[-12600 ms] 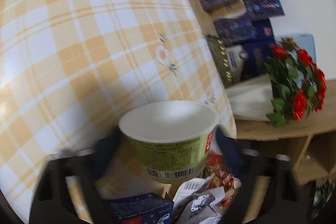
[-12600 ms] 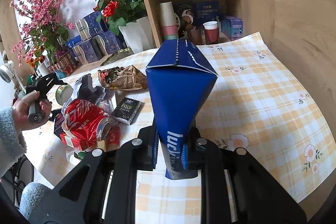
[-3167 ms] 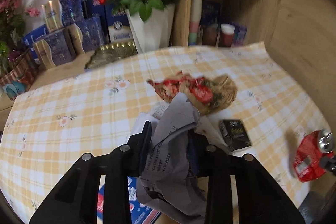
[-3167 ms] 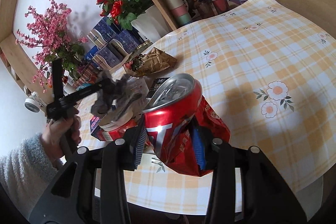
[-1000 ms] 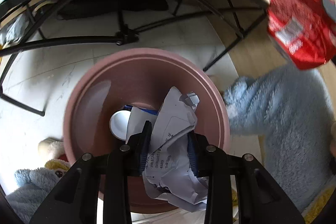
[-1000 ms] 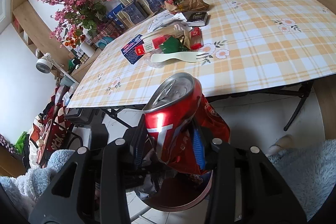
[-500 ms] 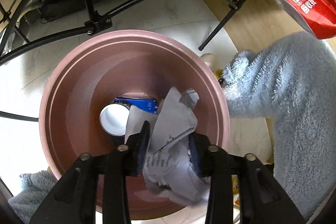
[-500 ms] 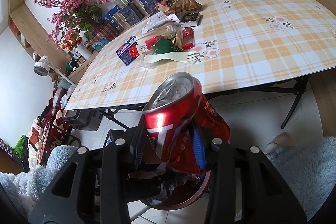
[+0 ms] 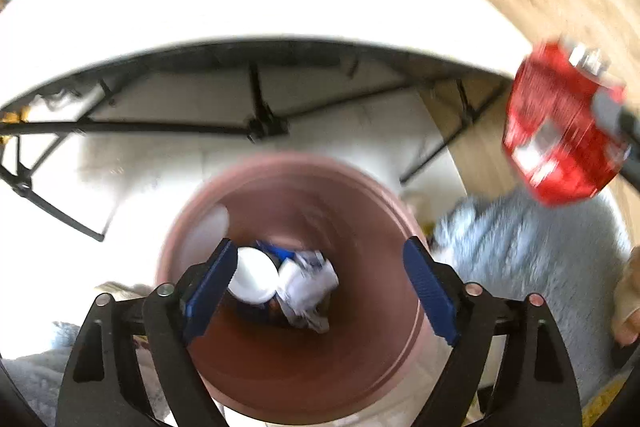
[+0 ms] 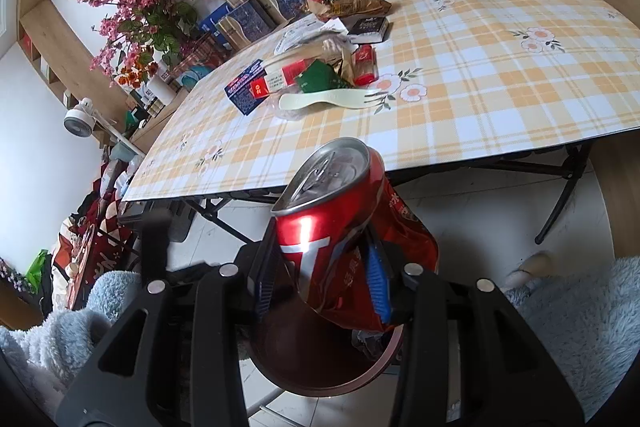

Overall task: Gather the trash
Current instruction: 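Lower the white paper into the bin and open the left gripper while the right gripper holds the can, then lower the red cola can into the brown bin and open the right gripper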

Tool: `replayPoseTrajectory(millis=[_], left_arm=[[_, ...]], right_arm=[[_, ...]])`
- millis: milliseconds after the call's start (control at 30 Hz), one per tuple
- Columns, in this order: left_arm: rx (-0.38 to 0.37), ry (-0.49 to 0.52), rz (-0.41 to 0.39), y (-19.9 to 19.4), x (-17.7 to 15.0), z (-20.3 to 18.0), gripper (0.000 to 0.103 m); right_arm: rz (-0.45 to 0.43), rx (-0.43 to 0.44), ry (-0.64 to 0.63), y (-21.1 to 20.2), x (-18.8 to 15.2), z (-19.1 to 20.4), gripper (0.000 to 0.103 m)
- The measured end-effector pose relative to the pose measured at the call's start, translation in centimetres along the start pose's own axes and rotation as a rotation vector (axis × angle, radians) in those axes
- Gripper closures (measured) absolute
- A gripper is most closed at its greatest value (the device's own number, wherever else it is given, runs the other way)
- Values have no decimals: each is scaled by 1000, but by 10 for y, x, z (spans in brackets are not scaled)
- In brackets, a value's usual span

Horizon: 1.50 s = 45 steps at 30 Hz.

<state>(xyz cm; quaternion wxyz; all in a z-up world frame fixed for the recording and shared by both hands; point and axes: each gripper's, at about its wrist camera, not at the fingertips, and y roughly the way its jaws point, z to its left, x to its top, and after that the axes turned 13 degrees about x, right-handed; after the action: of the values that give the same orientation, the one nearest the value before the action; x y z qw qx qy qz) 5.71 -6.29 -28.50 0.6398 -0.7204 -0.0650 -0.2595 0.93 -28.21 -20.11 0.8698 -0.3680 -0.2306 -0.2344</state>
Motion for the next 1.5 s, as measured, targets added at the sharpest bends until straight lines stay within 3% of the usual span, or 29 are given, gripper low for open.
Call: replayPoseTrajectory(millis=[267, 400, 567, 800, 1033, 1500], left_arm=[[88, -63, -247, -72, 15, 24, 11], [134, -145, -356, -114, 22, 52, 10], [205, -201, -444, -154, 22, 86, 8], [367, -163, -538, -182, 5, 107, 6], [356, -215, -507, -165, -7, 115, 6], [299, -168, -432, -140, 1, 97, 6]], right_arm=[[66, -1, -38, 21, -10, 9, 62], [104, -3, -67, 35, -17, 15, 62], [148, -11, -127, 57, -26, 24, 62], [263, -37, -209, 95, -45, 34, 62], [370, -66, -237, 124, -60, 33, 62], [348, -68, -175, 116, -55, 24, 60]])
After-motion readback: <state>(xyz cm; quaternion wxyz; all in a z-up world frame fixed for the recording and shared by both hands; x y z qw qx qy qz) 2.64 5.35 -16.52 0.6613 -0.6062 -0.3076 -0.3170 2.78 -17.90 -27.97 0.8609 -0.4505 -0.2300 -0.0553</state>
